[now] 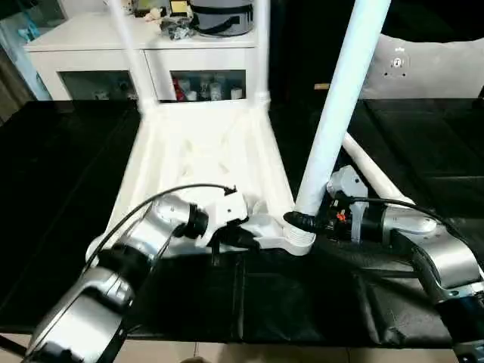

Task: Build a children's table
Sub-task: Insert table leg to table base

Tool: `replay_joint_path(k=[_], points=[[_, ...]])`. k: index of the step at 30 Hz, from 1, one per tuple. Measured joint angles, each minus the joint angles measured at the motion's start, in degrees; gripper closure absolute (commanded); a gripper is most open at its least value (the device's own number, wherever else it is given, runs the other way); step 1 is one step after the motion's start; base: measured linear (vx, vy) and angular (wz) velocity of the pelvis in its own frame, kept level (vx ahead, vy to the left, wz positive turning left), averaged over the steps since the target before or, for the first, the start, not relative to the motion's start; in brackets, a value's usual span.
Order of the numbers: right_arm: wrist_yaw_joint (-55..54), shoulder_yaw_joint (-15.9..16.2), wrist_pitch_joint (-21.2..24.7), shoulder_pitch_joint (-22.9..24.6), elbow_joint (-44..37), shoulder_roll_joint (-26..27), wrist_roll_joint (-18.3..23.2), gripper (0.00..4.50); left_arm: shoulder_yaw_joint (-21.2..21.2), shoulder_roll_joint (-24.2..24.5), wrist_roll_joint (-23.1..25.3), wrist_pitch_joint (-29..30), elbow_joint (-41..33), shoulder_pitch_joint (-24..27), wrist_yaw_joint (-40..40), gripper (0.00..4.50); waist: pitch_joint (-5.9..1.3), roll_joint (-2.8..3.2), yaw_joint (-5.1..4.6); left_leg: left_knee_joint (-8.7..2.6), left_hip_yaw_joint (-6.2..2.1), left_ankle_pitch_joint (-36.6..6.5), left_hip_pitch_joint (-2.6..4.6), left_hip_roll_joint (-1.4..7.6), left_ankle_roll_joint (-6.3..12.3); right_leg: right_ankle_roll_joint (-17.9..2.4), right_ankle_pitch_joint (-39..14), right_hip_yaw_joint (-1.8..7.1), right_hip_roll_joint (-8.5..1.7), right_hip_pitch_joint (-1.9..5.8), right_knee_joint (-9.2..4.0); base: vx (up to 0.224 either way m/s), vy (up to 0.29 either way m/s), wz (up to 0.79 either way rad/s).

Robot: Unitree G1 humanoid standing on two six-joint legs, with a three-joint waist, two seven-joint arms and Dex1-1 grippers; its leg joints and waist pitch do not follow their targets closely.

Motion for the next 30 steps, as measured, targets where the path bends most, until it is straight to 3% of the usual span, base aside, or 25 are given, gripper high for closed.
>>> replay_joint_path(k=[8,12,15,19,23,30], points=[[-3.9,-0.8,0.1,0.8,-1.0,3.3,-0.1,2.62,1.1,2.0,-0.1,0.2,-2.1,1.1,0.0,4.50,0.77,-0.94,-0.74,-0.31,-0.03,0.0,0.12,0.02,-0.01,0.0,0.0,-0.13,0.00,-0.18,-0.11,0.000,0.000,0.00],[-8.7,-0.5,0.2,1.6,-2.3,7.3,-0.2,2.62,4.9,6.1,-0.7,7.9,-18.3,11.1,4.0,4.50,0.87,-1.12,-2.33,-0.80,-0.27,0.0,0.20,0.06,-0.03,0.0,0.0,-0.62,-0.01,-0.24,-0.87,0.009,0.006,-0.09],[-11.7,-0.5,0.2,0.6,-1.6,10.0,-0.6,2.62,7.2,6.9,-0.9,16.9,-31.2,18.5,8.9,4.50,0.91,-1.14,-3.79,-0.89,-0.52,0.0,0.19,0.07,-0.04,-0.1,0.0,-1.13,-0.10,-0.29,-1.25,0.000,0.000,0.00],[-12.7,-0.9,0.2,-1.7,0.9,11.3,-0.6,2.62,7.8,6.0,-1.1,24.4,-39.9,22.4,13.8,4.50,1.10,-1.35,-4.52,-1.07,-0.68,0.0,0.24,0.03,-0.05,-0.1,0.0,-1.26,-0.08,-0.47,-1.29,0.000,0.000,0.00],[-13.4,-1.3,0.5,-4.7,5.3,12.5,-0.4,2.62,6.8,3.8,0.7,31.3,-48.0,25.0,17.8,4.50,1.43,-1.89,-4.13,-1.15,-0.91,0.0,0.10,0.04,-0.06,-0.1,0.0,-1.46,-0.03,-0.62,-1.28,0.000,0.000,0.00],[-14.4,-1.7,0.7,-3.2,4.2,12.4,-0.5,2.63,5.5,2.5,1.4,34.4,-51.1,25.2,19.5,4.50,1.46,-1.84,-1.67,-1.21,-0.42,-0.1,0.07,0.04,-0.19,-0.6,0.3,-0.95,-0.02,-0.84,-0.85,0.000,0.000,0.00]])
